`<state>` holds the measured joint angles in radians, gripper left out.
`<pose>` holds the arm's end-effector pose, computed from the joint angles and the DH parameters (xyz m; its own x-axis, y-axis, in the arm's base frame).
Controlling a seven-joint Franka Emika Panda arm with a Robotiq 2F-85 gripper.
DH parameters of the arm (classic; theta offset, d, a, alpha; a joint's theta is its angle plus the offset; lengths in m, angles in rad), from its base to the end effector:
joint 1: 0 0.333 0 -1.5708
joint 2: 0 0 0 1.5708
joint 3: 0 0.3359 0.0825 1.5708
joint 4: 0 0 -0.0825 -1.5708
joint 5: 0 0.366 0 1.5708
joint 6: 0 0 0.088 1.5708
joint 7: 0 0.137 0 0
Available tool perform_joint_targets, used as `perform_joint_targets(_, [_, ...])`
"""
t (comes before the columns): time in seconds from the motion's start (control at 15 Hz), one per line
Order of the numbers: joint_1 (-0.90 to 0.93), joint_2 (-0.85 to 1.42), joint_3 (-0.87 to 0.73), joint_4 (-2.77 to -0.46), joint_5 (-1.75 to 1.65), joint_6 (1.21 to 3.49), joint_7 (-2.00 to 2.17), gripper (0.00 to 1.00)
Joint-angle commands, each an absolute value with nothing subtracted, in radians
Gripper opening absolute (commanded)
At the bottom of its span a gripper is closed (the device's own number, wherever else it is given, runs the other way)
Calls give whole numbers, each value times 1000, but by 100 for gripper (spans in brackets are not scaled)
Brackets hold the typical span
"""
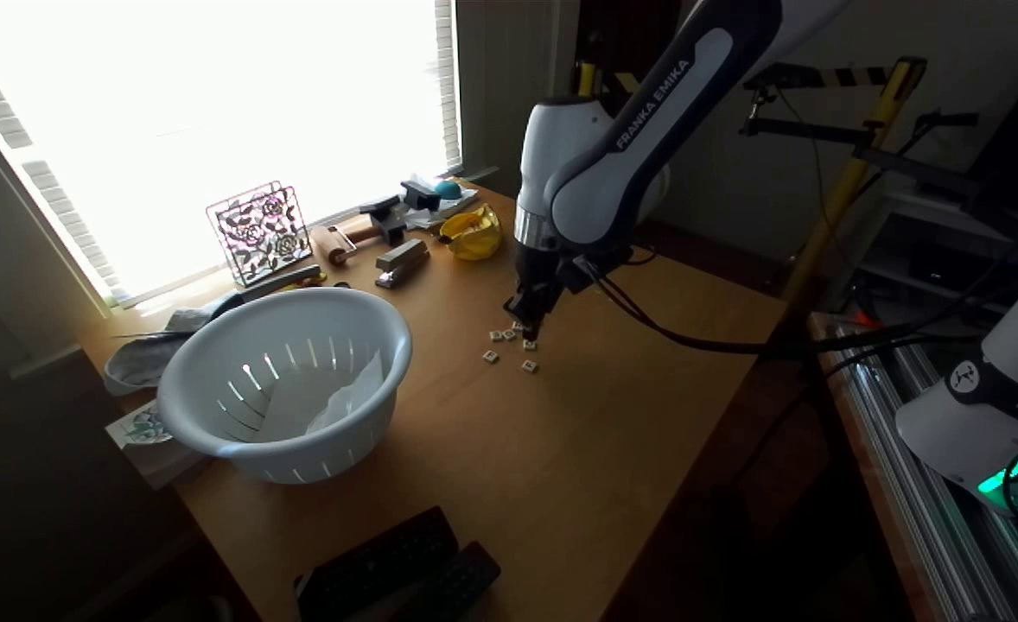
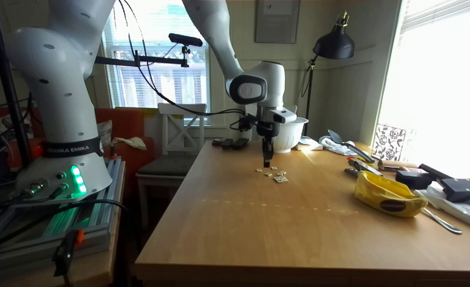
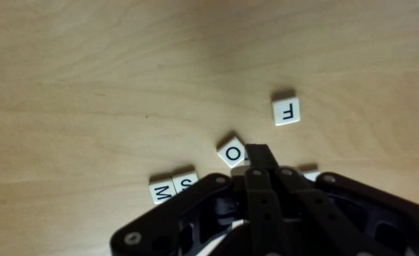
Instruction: Align three letters in a straight line
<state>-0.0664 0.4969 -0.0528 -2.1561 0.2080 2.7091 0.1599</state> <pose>0.5679 -0.0731 0.1729 0.8953 -0.4436 0.0400 -0.4397 -0.8946 -0.0798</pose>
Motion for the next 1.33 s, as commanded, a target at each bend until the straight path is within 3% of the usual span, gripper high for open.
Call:
perform_joint_targets(0.0, [-76, 540, -56, -2141, 190, 2771, 137, 0])
perform_joint_targets(0.4, [-91, 571, -41, -2136, 189, 2860, 96, 0])
perform_joint_targets(1.27, [-113, 564, -26, -2161, 214, 2836, 105, 0])
